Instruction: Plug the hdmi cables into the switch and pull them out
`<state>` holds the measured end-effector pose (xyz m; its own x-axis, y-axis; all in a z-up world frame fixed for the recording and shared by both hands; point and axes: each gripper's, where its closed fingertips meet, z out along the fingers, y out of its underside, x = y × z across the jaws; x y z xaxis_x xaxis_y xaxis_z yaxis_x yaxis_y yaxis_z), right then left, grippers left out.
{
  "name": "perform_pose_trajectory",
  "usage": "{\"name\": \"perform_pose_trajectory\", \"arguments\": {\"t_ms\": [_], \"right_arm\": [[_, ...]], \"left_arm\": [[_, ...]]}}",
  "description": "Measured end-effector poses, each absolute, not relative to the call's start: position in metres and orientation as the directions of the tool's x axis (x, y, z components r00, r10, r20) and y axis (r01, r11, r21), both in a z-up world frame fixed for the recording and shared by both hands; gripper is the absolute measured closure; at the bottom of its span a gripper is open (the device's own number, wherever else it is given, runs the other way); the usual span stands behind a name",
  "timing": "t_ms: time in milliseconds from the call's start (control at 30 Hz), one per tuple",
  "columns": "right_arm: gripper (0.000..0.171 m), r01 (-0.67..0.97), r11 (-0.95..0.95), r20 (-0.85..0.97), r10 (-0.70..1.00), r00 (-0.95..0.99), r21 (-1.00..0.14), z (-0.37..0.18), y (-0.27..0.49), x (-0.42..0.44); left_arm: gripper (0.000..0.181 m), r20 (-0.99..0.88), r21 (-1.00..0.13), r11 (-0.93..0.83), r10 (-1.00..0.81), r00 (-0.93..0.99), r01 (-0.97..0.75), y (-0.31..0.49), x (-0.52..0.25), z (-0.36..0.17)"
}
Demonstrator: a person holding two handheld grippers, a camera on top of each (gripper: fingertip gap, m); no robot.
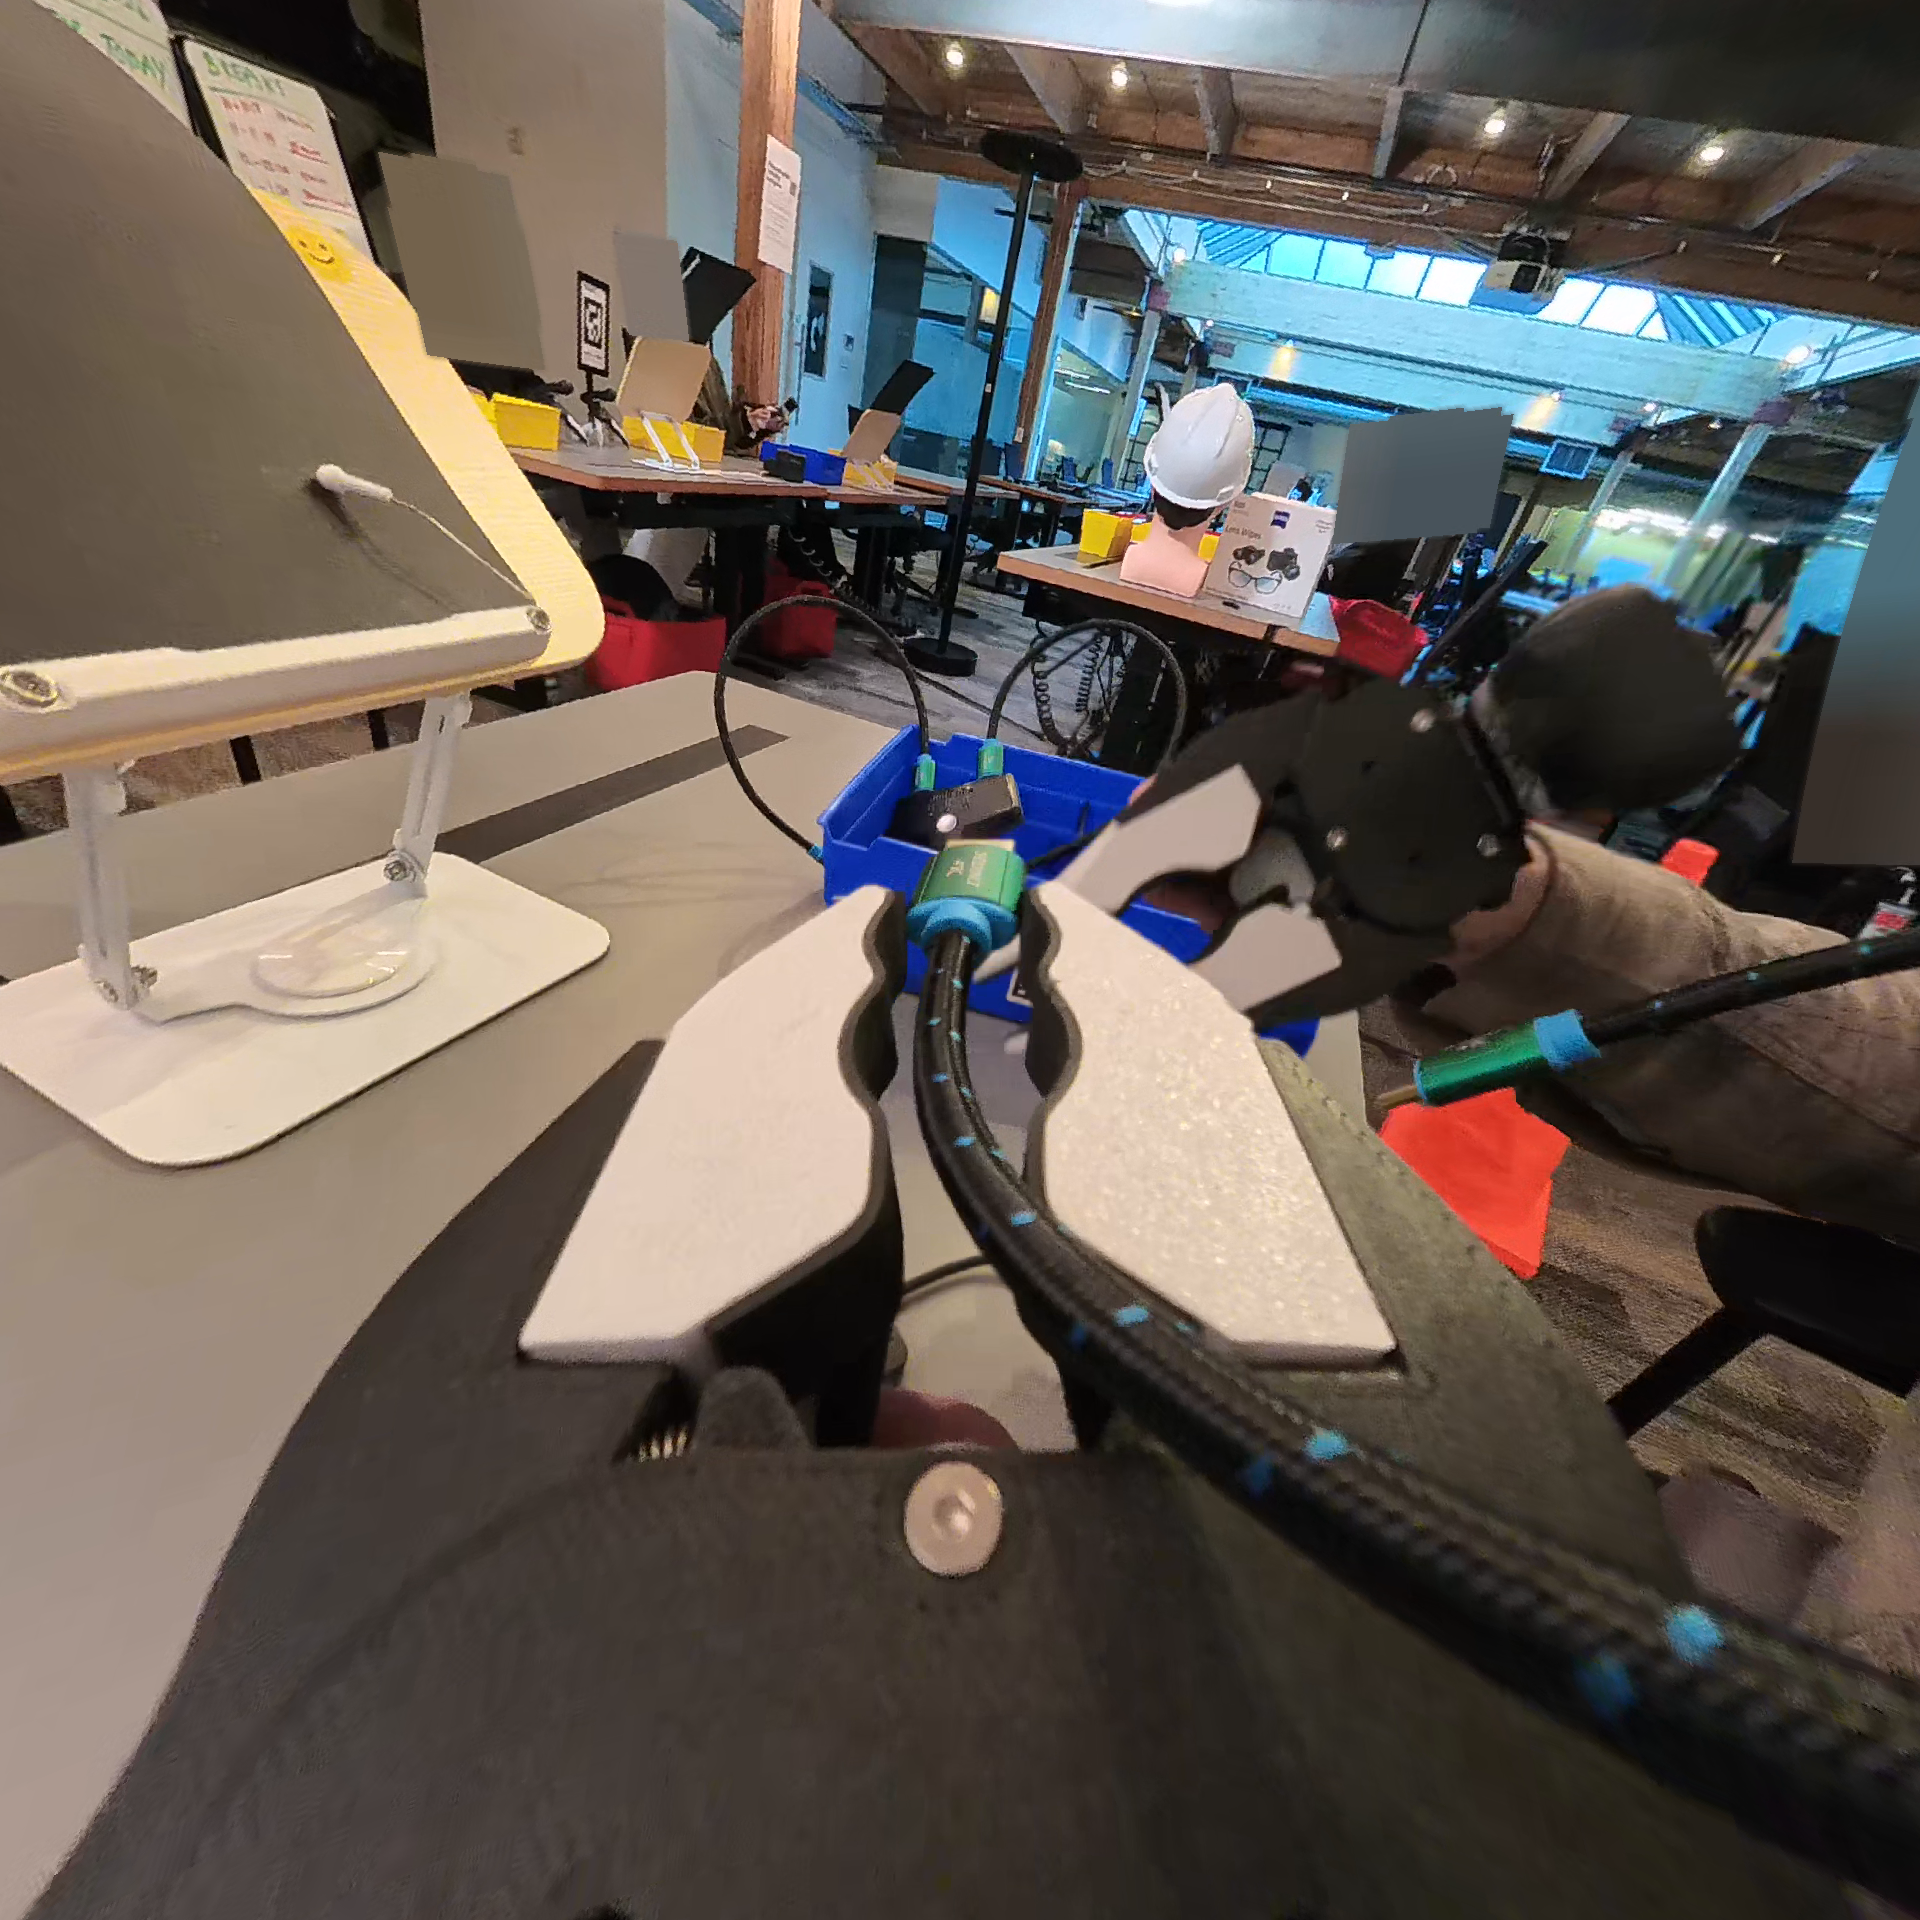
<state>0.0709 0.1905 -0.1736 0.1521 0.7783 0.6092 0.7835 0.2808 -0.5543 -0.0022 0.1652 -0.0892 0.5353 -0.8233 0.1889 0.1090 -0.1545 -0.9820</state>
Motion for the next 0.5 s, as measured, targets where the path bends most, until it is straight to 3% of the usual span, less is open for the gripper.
{"name": "perform_pose_trajectory", "arguments": {"t_ms": [167, 267, 400, 500], "right_arm": [[0.145, 0.816, 0.112, 0.415, 0.895, 0.166, -0.567, -0.240, 0.179, 0.061], [0.143, 0.859, 0.049, 0.410, 0.892, 0.193, -0.510, -0.264, 0.191, 0.066], [0.149, 0.895, -0.102, 0.295, 0.923, 0.248, -0.435, -0.298, 0.185, 0.073], [0.153, 0.864, -0.199, 0.193, 0.929, 0.317, -0.463, -0.307, 0.176, 0.068]], "left_arm": [[0.161, 0.209, -0.978, -0.175, -0.815, 0.540, 0.114, 0.156, -0.005, -0.099], [0.161, 0.203, -0.979, -0.168, -0.816, 0.541, 0.114, 0.154, -0.006, -0.099], [0.161, 0.206, -0.978, -0.168, -0.820, 0.533, 0.121, 0.154, -0.008, -0.098], [0.161, 0.218, -0.976, -0.173, -0.819, 0.531, 0.134, 0.155, -0.012, -0.098]]}}
